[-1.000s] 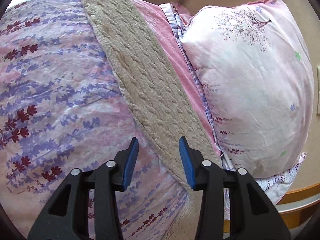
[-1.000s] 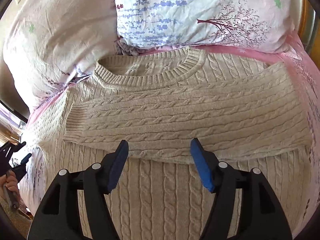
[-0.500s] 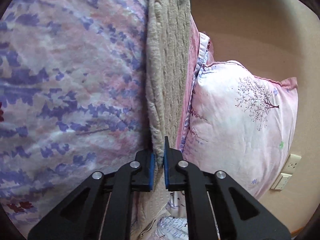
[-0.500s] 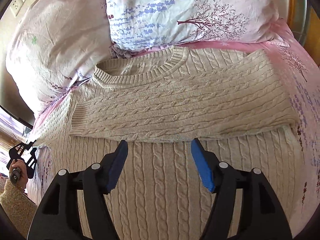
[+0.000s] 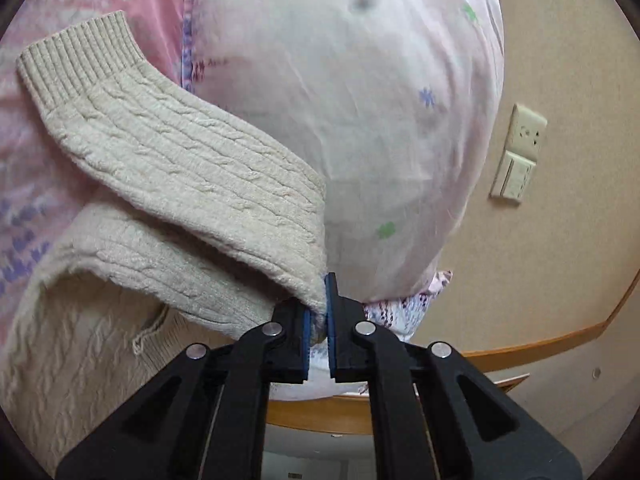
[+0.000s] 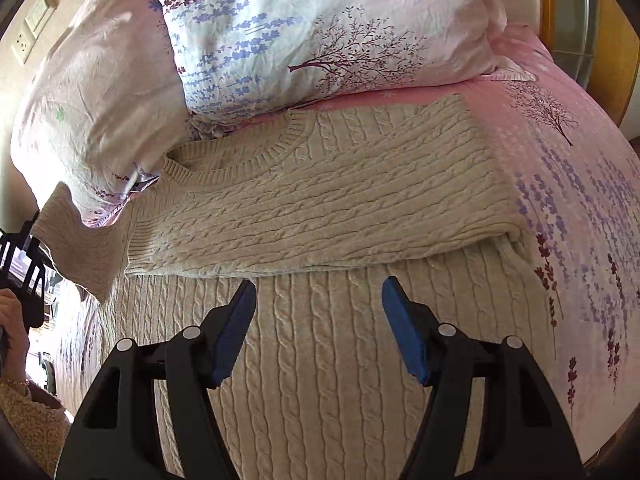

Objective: Fold small clothes
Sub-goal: 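Carry the held sleeve across the sweater body with the left tool, then lay the sleeve down and open the left tool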

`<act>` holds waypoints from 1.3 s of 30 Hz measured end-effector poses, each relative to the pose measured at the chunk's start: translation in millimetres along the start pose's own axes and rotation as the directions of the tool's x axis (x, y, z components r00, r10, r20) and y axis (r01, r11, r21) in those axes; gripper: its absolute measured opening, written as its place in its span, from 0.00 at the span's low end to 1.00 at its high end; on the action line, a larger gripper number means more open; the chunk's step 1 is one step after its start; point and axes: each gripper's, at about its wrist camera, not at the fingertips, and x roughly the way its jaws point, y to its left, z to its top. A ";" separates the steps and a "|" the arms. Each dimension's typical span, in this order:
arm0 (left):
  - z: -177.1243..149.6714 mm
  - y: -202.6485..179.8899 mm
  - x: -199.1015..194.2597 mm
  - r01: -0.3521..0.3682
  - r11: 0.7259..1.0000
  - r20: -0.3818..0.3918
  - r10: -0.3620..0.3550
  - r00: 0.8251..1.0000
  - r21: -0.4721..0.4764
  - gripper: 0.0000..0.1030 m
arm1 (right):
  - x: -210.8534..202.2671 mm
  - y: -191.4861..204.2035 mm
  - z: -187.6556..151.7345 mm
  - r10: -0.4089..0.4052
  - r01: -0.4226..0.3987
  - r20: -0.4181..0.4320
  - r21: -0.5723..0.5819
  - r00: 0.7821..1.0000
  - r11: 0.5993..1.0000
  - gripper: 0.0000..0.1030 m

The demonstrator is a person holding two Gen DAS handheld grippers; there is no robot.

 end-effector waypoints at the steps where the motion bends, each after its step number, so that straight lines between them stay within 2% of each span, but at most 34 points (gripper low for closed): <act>1: -15.8 6.1 8.4 -0.009 1.000 -0.016 0.009 1.000 0.006 0.06 | -2.1 -4.6 -0.7 -0.003 0.003 0.002 0.009 1.000 1.000 0.65; 4: -52.8 39.7 31.7 -0.100 0.995 -0.048 0.098 0.994 -0.028 0.06 | -7.2 -19.3 -2.5 -0.016 0.016 0.004 0.036 1.000 0.999 0.65; 7: -74.8 79.3 43.7 -0.245 0.966 -0.064 0.240 0.969 -0.078 0.06 | -10.6 -30.2 -4.2 -0.030 0.030 0.003 0.052 1.000 0.998 0.65; 9: -81.4 95.4 44.5 -0.284 0.953 -0.072 0.278 0.958 -0.104 0.07 | -12.6 -36.7 -6.2 -0.039 0.039 0.002 0.064 0.999 0.997 0.65; 11: -81.3 96.1 41.9 -0.269 0.957 -0.074 0.262 0.962 -0.109 0.10 | -13.6 -41.3 -6.7 -0.043 0.043 0.003 0.075 0.999 0.996 0.65; 12: -77.8 91.8 39.8 -0.266 0.959 -0.071 0.260 0.963 -0.099 0.16 | -12.6 -43.2 -6.6 -0.043 0.043 0.002 0.079 0.999 0.996 0.65; 15: -56.9 76.8 30.1 -0.258 0.963 -0.024 0.257 0.966 -0.078 0.24 | -9.7 -43.1 -6.8 -0.035 0.036 -0.003 0.087 0.999 0.996 0.65; 17: -39.7 72.5 21.0 -0.254 0.962 0.023 0.258 0.966 -0.103 0.25 | -8.3 -39.3 -7.7 -0.028 0.029 -0.003 0.078 1.000 0.997 0.65; 23: -1.4 68.4 4.0 -0.264 0.950 0.135 0.288 0.948 -0.170 0.25 | -6.4 -33.0 -10.1 -0.014 0.013 0.002 0.046 1.000 0.999 0.65; 25: 3.5 63.3 4.2 -0.245 0.954 0.160 0.273 0.949 -0.174 0.20 | -8.1 -37.9 -11.0 -0.017 0.017 0.008 0.051 1.000 0.999 0.65; 26: 3.4 57.3 8.8 -0.231 0.960 0.159 0.256 0.953 -0.160 0.11 | -9.3 -41.6 -11.4 -0.020 0.020 0.012 0.058 1.000 0.998 0.65; 27: 1.9 49.0 15.9 -0.224 0.966 0.146 0.242 0.959 -0.130 0.08 | -10.7 -46.6 -11.6 -0.024 0.023 0.016 0.069 1.000 0.997 0.65; 29: -8.6 24.7 37.6 -0.230 0.973 0.105 0.231 0.967 -0.023 0.08 | -14.1 -58.0 -11.6 -0.029 0.026 0.027 0.099 0.999 0.995 0.65; 32: -39.0 -3.8 76.2 -0.223 0.965 -0.012 0.227 0.974 0.139 0.08 | -19.7 -72.5 -11.5 -0.038 0.032 0.046 0.137 0.998 0.990 0.65; 34: -70.2 -18.8 106.1 -0.226 0.936 -0.104 0.262 0.960 0.270 0.07 | -23.7 -81.1 -11.4 -0.044 0.035 0.058 0.157 0.997 0.987 0.65; 36: -113.2 -29.9 137.3 -0.235 0.865 -0.192 0.347 0.918 0.443 0.07 | -26.3 -87.7 -12.2 -0.050 0.038 0.066 0.170 0.997 0.985 0.65; 37: -138.7 -29.9 154.8 -0.243 0.808 -0.222 0.413 0.883 0.537 0.08 | -27.2 -90.1 -12.9 -0.052 0.040 0.067 0.173 0.996 0.984 0.65; 39: -191.6 -15.4 172.1 -0.241 0.656 -0.243 0.558 0.794 0.715 0.11 | -28.0 -94.0 -14.8 -0.057 0.044 0.065 0.180 0.996 0.983 0.65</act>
